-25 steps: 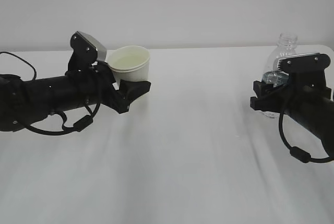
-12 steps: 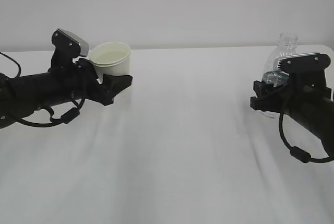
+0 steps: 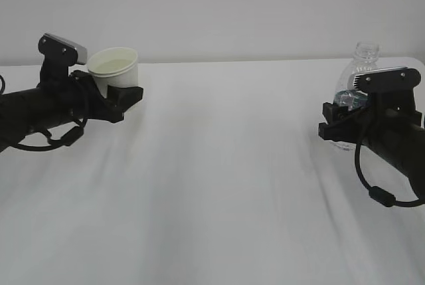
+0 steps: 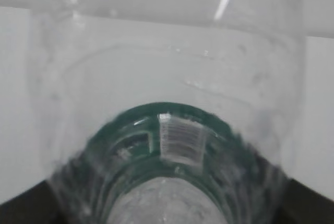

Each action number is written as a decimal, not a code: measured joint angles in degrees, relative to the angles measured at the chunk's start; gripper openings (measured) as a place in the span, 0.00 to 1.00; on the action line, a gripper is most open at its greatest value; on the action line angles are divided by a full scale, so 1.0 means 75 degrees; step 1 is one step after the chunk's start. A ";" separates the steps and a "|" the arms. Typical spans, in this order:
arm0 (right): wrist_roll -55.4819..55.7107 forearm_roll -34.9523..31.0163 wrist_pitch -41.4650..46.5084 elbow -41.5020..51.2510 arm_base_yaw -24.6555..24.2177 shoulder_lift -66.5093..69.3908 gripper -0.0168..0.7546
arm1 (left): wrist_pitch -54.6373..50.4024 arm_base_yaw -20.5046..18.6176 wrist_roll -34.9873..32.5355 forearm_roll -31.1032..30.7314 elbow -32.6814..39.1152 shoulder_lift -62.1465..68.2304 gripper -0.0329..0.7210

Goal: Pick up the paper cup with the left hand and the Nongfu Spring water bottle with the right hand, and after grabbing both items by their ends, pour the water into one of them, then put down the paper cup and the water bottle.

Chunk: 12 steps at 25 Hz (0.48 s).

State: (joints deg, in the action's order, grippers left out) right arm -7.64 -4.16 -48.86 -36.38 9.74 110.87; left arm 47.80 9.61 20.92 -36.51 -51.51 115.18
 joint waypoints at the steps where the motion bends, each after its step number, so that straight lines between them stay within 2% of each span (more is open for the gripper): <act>1: 0.0000 0.0000 0.0000 0.0000 0.0000 0.0000 0.65 | -0.0030 -0.0064 0.0000 0.0047 0.0000 0.0000 0.68; 12: 0.0000 -0.0014 0.0000 0.0000 0.0000 0.0000 0.65 | -0.0042 -0.0754 -0.0023 0.0465 0.0000 0.0000 0.68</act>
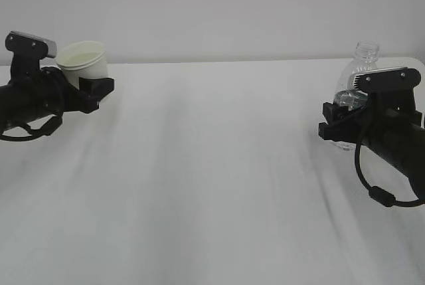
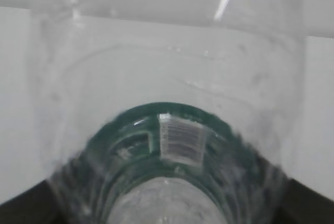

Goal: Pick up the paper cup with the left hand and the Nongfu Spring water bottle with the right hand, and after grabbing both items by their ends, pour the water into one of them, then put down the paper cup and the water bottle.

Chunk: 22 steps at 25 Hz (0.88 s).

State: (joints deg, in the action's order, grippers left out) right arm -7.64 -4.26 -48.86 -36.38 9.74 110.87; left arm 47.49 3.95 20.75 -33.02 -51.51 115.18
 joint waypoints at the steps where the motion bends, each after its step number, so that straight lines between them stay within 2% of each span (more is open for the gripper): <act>1: 0.0000 0.0000 0.0000 0.0000 0.0000 0.0000 0.65 | 0.0000 -0.0070 -0.0013 -0.0001 0.0000 0.0000 0.68; 15: 0.0005 0.0000 0.0000 0.0000 0.0000 0.0000 0.65 | -0.0005 -0.0741 -0.0385 0.0507 0.0000 0.0058 0.68; 22: 0.0005 0.0000 0.0000 0.0000 0.0000 0.0000 0.65 | -0.0005 -0.0789 -0.0781 0.1009 0.0000 0.0597 0.68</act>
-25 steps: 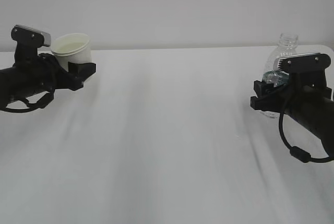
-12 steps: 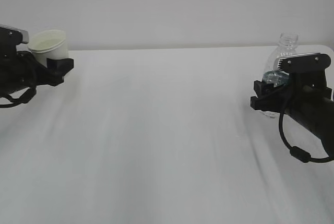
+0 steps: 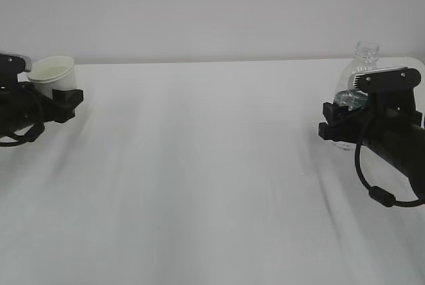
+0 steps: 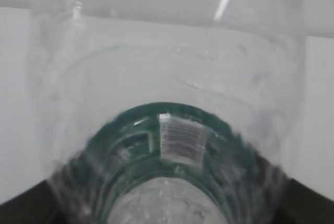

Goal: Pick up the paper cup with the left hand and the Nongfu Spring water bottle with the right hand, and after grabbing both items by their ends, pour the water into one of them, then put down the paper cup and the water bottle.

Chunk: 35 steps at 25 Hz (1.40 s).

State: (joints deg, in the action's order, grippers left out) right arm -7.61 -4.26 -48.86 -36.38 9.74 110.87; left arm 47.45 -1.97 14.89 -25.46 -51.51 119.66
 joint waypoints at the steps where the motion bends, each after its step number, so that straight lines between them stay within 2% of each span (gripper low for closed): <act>1: 0.0000 0.0000 0.0000 0.0000 0.0000 0.0000 0.65 | 0.0015 0.0000 -0.0011 0.0038 0.0000 0.0053 0.68; 7: 0.0000 0.0000 0.0000 0.0000 0.0000 0.0000 0.65 | 0.0272 0.0000 -0.0075 0.0142 0.0000 0.0238 0.68; 15: 0.0000 0.0000 0.0000 0.0000 0.0000 0.0000 0.65 | 0.1259 0.0000 -0.0764 0.0213 0.0000 0.0873 0.68; 27: 0.0000 0.0000 0.0000 0.0000 0.0000 0.0000 0.65 | 0.1550 0.0000 -0.1053 0.1471 0.0000 0.1163 0.68; 35: 0.0000 0.0000 0.0000 0.0000 0.0000 0.0000 0.65 | 0.1566 0.0000 -0.1066 0.1600 0.0000 0.1173 0.68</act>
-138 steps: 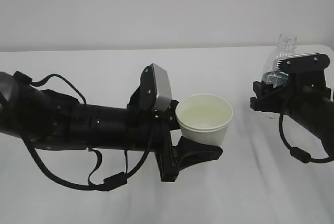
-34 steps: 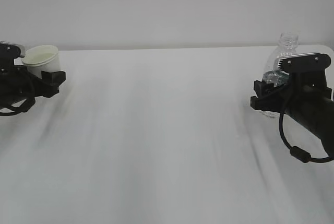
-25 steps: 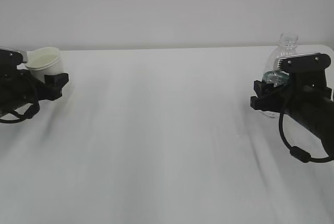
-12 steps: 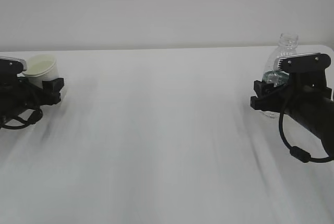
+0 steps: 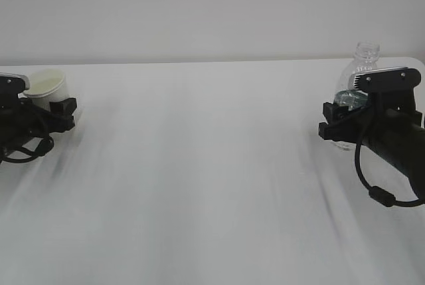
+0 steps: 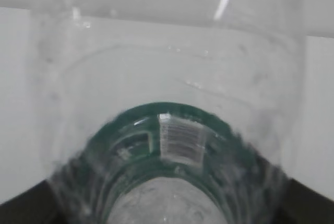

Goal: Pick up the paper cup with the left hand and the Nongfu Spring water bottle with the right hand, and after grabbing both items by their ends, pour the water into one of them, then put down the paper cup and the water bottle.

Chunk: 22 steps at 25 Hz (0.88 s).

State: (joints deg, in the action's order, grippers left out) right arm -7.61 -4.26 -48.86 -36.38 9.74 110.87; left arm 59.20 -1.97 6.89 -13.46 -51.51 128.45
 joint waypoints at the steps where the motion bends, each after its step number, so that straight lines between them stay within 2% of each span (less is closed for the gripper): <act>1: 0.0000 0.0000 0.0000 0.0000 0.0000 0.0000 0.65 | 0.0000 0.0000 0.0000 0.0000 0.0000 0.0000 0.68; 22: 0.0013 0.0000 0.0000 0.0000 0.0000 0.0000 0.65 | -0.0140 0.0000 -0.0003 0.0000 0.0000 0.0000 0.69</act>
State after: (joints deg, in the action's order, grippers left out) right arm -7.51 -4.26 -48.86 -36.38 9.74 110.87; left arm 58.15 -1.97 6.87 -13.46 -51.51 128.45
